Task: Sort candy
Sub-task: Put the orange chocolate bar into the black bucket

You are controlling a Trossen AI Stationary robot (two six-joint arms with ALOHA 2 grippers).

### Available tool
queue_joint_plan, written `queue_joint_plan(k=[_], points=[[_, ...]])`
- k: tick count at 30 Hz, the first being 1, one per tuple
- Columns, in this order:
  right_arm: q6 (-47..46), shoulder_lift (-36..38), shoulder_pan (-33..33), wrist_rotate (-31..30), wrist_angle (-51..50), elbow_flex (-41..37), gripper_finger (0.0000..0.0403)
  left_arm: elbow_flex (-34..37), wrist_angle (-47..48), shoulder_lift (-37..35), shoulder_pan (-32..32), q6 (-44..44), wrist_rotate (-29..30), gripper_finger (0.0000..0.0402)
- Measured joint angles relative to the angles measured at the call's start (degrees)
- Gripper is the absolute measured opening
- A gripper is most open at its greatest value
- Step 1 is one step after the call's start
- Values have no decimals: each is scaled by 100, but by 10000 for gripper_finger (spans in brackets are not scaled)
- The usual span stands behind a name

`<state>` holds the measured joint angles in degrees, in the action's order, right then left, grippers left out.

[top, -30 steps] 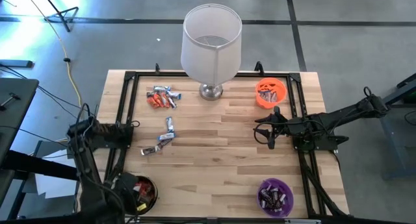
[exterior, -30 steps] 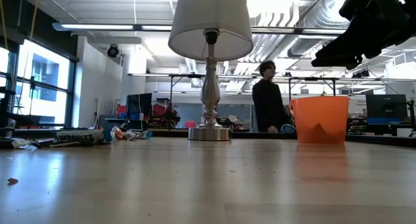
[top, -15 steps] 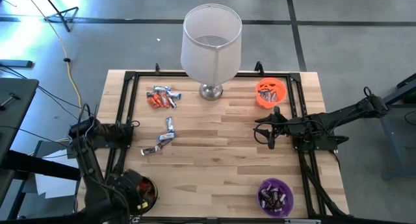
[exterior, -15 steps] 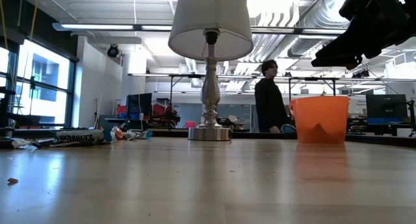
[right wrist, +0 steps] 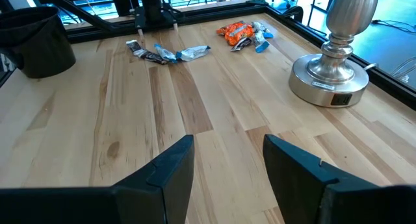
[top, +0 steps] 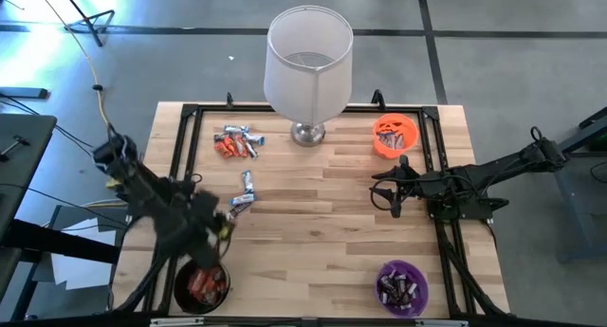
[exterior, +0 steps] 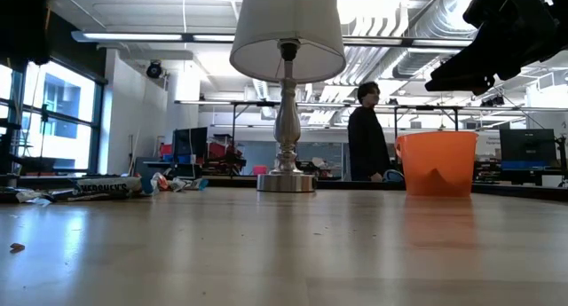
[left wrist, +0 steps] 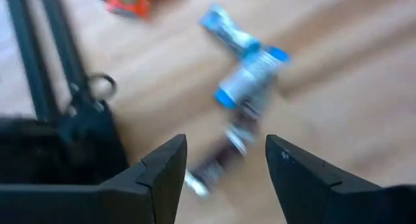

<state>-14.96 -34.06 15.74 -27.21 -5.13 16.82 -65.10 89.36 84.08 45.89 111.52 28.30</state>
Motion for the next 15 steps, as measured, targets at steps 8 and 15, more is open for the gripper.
queue_joint_plan(k=[8,15], points=[[0,0,-1,1,0,0,180,2426,-2008,-1810,-1862,-1213,254,214],[0,1,1,0,0,0,180,3479,-3427,-3177,-3541,-2199,970,247]])
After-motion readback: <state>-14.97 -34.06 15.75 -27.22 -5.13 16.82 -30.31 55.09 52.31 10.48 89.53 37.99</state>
